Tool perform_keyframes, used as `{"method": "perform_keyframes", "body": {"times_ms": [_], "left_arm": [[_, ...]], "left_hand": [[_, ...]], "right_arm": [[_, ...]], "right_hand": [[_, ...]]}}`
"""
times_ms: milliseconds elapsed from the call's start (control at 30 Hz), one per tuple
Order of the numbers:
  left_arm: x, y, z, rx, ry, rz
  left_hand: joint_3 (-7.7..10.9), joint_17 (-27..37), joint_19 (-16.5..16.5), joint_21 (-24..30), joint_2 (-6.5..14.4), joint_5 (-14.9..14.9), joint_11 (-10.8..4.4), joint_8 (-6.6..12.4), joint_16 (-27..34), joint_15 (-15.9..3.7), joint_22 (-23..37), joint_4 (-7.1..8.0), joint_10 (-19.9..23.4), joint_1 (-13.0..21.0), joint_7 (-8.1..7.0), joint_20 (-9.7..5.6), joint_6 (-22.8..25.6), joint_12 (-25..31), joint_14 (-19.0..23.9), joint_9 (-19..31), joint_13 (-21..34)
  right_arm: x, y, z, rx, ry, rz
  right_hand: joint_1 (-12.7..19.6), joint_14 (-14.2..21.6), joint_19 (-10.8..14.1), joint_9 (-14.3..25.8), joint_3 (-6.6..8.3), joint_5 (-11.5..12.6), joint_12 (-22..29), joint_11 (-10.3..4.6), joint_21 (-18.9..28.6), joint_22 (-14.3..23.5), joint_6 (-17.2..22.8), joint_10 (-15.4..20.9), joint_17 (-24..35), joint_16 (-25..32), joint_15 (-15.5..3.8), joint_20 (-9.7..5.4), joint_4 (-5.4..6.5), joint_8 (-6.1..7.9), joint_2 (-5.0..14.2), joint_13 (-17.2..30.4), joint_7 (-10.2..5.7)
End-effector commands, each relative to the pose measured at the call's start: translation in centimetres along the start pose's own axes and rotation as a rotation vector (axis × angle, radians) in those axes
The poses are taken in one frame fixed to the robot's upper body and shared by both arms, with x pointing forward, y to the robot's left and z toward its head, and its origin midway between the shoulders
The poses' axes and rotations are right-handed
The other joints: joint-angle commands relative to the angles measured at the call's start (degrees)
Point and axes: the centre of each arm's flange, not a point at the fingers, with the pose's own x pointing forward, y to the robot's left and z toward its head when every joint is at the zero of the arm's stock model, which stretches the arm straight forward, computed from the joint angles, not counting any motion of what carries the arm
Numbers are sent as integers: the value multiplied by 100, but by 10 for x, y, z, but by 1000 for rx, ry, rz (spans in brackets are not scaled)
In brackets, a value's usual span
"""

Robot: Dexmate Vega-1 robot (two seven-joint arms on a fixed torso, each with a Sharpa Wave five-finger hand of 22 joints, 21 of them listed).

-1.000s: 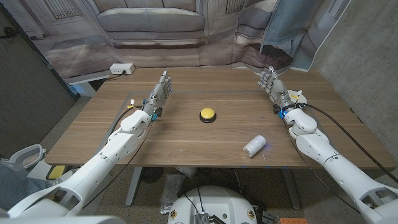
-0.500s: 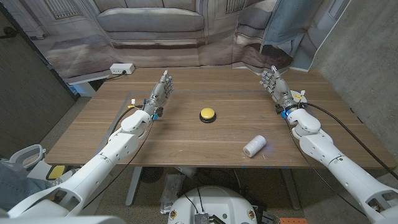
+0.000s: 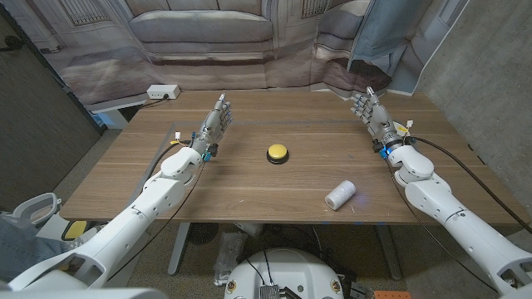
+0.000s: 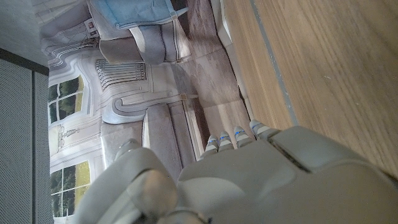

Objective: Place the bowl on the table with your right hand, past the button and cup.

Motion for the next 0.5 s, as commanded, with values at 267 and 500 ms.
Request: {"method": "perform_keyframes", "body": {"times_ms": [267,500], "left_arm": [[-8,1,3,5,1,-9],[-12,2,7,18,6,-14]], "left_hand": [[-31,13,1,10,50,57,-2,17,14,23,31,2,58,46,-8,-252,32,7,32,19,10],[-37,14,-15,3,60,58,-4,7,4,23,32,0,43,57,-5,-248,18,-3,15,19,10]], "right_arm": [[-9,-8,7,-30,-9,-10],[-10,-10,14,-60,-8,-4]], "right_hand": [[59,84,84,21,15,-11,41,0,20,19,61,74,16,29,-16,-212,-43,30,20,23,-6],[65,88,94,21,12,-14,39,-4,18,19,61,76,17,24,-21,-214,-48,27,23,24,-8]]}}
